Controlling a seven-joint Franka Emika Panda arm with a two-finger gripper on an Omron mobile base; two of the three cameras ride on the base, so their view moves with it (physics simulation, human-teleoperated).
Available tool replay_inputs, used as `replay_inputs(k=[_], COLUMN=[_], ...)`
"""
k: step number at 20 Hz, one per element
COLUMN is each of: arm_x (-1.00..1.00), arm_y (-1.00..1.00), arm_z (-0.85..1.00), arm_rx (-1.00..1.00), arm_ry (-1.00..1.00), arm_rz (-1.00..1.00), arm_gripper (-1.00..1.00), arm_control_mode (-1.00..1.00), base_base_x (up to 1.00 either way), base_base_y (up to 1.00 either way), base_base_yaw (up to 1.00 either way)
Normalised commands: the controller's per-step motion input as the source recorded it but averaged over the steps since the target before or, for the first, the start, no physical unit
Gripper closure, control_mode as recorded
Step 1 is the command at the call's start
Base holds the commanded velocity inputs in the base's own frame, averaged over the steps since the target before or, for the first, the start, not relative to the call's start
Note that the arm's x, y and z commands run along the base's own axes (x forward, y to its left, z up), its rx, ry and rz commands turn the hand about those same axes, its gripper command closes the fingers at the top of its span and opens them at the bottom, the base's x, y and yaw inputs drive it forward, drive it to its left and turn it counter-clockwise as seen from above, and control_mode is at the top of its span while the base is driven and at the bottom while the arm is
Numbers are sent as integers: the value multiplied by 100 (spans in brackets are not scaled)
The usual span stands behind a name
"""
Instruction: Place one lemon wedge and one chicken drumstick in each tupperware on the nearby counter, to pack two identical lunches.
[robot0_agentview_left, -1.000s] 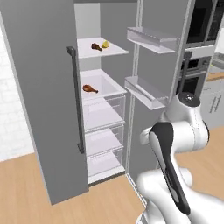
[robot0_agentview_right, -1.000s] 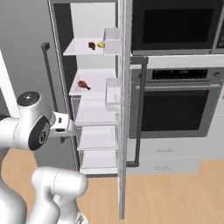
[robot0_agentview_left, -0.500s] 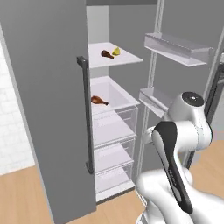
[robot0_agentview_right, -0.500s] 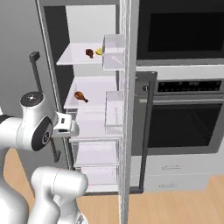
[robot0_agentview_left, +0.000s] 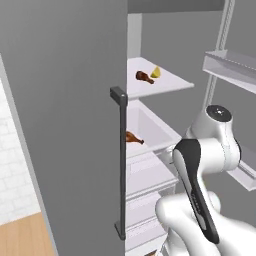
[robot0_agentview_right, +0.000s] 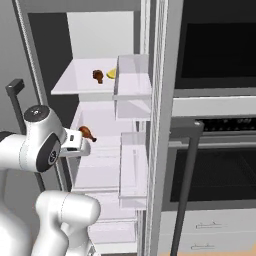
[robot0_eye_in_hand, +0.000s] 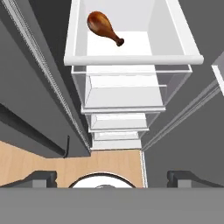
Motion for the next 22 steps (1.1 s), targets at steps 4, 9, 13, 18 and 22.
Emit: replay_inputs(k=[4, 9, 13, 18, 22], arm_x=[0, 39, 100, 100, 73], arm_y=[0, 0, 23, 13, 2], arm_z=[0, 5, 11, 0, -10], arm_rx=[0, 0, 0, 2, 12], arm_ry=[0, -6, -23, -19, -7], arm_rz=[0, 1, 1, 5, 20], arm_gripper=[-100, -100, -100, -100, -100], arm_control_mode=[100, -100, -100, -100, -100], base_base_x=[25, 27, 0, 0, 0], base_base_y=[-11, 0, 0, 0, 0], base_base_yaw=[2, 1, 0, 0, 0])
